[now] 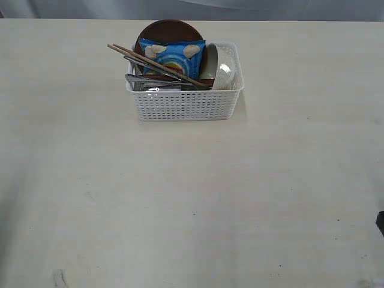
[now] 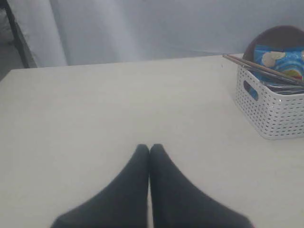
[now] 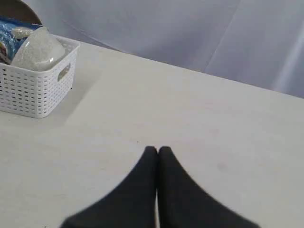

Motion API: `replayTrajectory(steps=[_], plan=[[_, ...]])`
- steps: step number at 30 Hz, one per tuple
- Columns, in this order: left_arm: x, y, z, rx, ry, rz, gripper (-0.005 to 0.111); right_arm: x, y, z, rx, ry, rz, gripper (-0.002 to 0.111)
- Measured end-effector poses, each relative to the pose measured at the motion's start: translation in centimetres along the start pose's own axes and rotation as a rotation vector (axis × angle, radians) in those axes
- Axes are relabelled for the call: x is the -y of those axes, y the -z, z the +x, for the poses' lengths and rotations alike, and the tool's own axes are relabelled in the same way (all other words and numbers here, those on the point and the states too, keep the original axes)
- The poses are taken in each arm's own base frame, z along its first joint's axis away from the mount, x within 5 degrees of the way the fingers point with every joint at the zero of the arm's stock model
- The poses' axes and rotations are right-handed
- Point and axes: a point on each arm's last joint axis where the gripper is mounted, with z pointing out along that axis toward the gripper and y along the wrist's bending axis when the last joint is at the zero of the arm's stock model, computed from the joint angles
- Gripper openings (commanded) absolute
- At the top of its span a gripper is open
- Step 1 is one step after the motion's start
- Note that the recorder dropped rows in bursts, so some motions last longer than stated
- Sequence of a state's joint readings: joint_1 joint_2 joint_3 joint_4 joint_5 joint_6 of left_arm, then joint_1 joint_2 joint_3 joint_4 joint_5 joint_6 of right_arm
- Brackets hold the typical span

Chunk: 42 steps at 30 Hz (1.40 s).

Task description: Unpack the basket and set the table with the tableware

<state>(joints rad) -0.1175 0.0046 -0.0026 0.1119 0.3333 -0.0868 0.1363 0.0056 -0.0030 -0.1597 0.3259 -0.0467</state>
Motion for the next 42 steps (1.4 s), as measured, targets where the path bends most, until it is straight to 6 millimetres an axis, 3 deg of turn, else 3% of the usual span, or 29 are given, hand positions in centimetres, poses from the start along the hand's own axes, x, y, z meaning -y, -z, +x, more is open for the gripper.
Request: replayTrajectory(steps=[6, 13, 17, 21, 27, 29, 32, 35, 37, 39, 42], plan=[[0.0, 0.0, 0.0, 0.0, 0.0, 0.0, 0.0, 0.1, 0.0, -0.6, 0.07, 0.027, 0.01, 0.0], [0.0, 0.0, 0.0, 0.0, 0.0, 0.0, 0.0, 0.3, 1.3, -4.7, 0.56, -0.133, -0.001, 0.0], [0.0, 0.0, 0.0, 0.0, 0.0, 0.0, 0.0, 0.6, 2.6, -6.3, 0.782, -0.351, -0.073, 0.0], [0.0, 0.0, 0.0, 0.0, 0.0, 0.0, 0.0, 0.6, 2.9, -6.6, 0.817, -0.575, -0.174, 0.0], [0.0, 0.0, 0.0, 0.0, 0.0, 0.0, 0.0, 0.6, 2.8, -6.5, 0.785, -0.826, -0.285, 0.0], [0.0, 0.0, 0.0, 0.0, 0.0, 0.0, 0.0, 0.3, 2.6, -6.4, 0.755, -0.816, -0.297, 0.0], [0.0, 0.0, 0.0, 0.0, 0.0, 0.0, 0.0, 0.1, 2.2, -6.6, 0.57, -0.734, -0.25, 0.0], [0.0, 0.0, 0.0, 0.0, 0.0, 0.0, 0.0, 1.0, 1.9, -9.0, 0.463, -0.7, -0.177, 0.0], [0.0, 0.0, 0.0, 0.0, 0.0, 0.0, 0.0, 1.3, 1.1, -11.8, 0.402, -0.683, -0.189, 0.0], [0.0, 0.0, 0.0, 0.0, 0.0, 0.0, 0.0, 0.9, -1.5, -14.4, 0.233, -0.625, -0.215, 0.0], [0.0, 0.0, 0.0, 0.0, 0.0, 0.0, 0.0, -0.8, -5.1, -16.8, -0.031, -0.369, -0.207, 0.0]])
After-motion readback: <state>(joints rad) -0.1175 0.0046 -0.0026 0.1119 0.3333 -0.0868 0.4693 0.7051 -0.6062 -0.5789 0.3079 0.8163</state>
